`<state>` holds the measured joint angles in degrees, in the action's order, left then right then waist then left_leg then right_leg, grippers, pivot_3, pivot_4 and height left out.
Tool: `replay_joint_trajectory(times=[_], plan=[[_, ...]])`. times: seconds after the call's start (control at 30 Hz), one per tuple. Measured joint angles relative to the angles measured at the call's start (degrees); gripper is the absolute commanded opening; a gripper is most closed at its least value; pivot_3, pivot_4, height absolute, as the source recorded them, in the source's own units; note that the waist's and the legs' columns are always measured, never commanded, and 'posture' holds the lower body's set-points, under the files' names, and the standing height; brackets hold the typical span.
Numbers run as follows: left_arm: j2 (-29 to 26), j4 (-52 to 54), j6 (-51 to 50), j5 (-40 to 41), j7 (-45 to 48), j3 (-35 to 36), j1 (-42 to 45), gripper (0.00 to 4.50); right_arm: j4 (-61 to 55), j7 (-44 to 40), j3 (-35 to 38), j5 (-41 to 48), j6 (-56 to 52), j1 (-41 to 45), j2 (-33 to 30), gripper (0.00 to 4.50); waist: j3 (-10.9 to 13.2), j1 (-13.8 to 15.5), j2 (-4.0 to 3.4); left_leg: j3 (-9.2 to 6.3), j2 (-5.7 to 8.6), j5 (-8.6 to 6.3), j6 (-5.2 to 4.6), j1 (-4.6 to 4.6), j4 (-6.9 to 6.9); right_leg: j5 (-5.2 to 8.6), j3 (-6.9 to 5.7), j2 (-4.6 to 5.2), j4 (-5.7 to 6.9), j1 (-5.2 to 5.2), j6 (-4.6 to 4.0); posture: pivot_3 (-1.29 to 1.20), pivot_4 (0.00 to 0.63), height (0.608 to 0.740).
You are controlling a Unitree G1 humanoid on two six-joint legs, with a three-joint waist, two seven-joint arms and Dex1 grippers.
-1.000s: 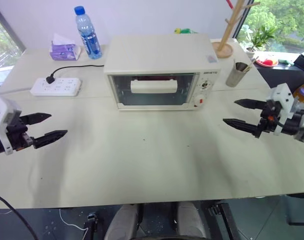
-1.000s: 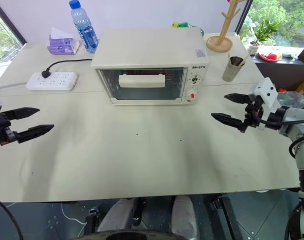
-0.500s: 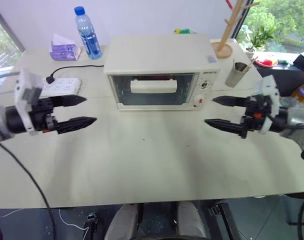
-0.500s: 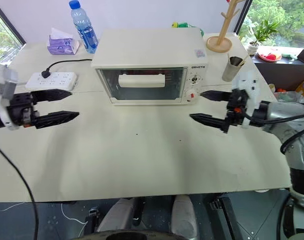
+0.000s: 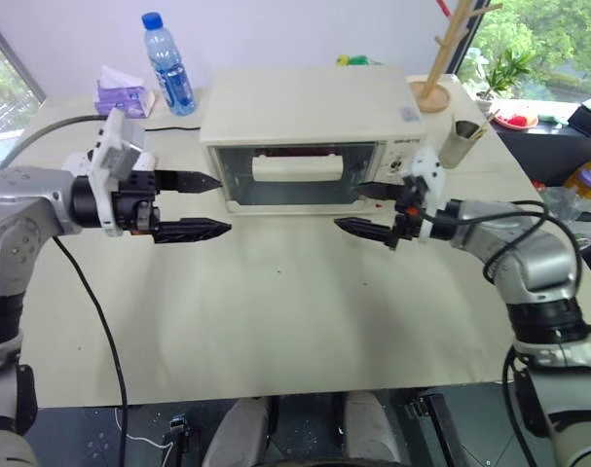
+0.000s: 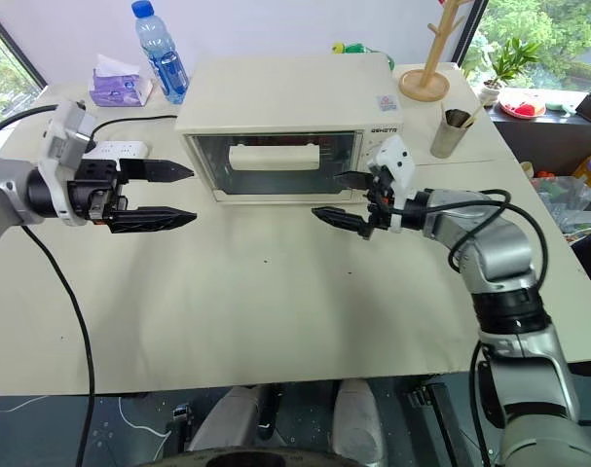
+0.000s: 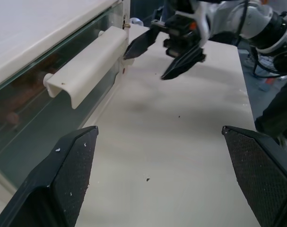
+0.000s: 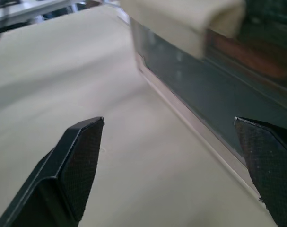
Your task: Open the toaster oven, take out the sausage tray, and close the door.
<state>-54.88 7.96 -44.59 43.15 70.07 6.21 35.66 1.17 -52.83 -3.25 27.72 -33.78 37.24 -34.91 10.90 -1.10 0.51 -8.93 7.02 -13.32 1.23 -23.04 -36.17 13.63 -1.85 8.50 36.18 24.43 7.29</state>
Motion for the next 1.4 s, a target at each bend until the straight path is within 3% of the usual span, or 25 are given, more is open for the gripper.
replay_joint_trajectory(times=[0.4,0.77,1.1,1.2,1.4], plan=[[-0.16,0.07,0.09,-0.27,-0.12,0.05,-0.73,4.46,4.38,-2.33,-1.12,-2.66,3.22,4.93,4.80,4.50,0.00,0.01,0.00,-0.04,0.00,0.02,0.03,0.01,-0.01,-0.03,0.01,-0.02,0.05,0.02,0.00,0.00,0.150,0.739],[0.42,-2.91,1.27,-2.61,-0.26,-0.29,0.52,4.46,-5.55,-2.60,-0.88,-0.13,-0.84,1.95,5.28,4.50,0.00,0.00,0.00,-0.04,0.00,0.02,0.03,0.01,-0.02,-0.04,0.01,-0.03,0.06,0.02,0.00,0.00,0.150,0.739],[5.89,-8.21,1.60,-4.18,-0.40,-1.64,8.57,4.46,-12.98,0.72,-0.77,1.30,-3.93,-3.63,6.41,4.50,-0.01,-0.20,0.01,-0.02,0.00,0.04,0.06,0.03,-0.02,-0.05,0.03,-0.03,0.10,0.03,0.01,0.00,0.150,0.739],[6.59,-9.45,1.41,-4.22,0.17,-2.26,9.86,3.55,-15.35,1.82,-0.78,1.62,-4.72,-5.73,6.44,4.50,-0.01,-0.18,0.02,-0.02,0.00,0.12,0.19,0.05,-0.02,-0.06,0.03,-0.03,0.13,0.03,0.01,0.00,0.150,0.739],[8.90,-17.35,3.94,-7.53,1.82,-4.28,14.46,0.41,-19.36,3.06,-1.03,1.92,-5.32,-11.29,6.16,4.50,-0.02,0.09,0.03,-0.02,0.01,0.04,0.05,0.06,-0.08,-0.09,0.03,-0.05,0.15,0.01,0.00,0.00,0.150,0.739]])
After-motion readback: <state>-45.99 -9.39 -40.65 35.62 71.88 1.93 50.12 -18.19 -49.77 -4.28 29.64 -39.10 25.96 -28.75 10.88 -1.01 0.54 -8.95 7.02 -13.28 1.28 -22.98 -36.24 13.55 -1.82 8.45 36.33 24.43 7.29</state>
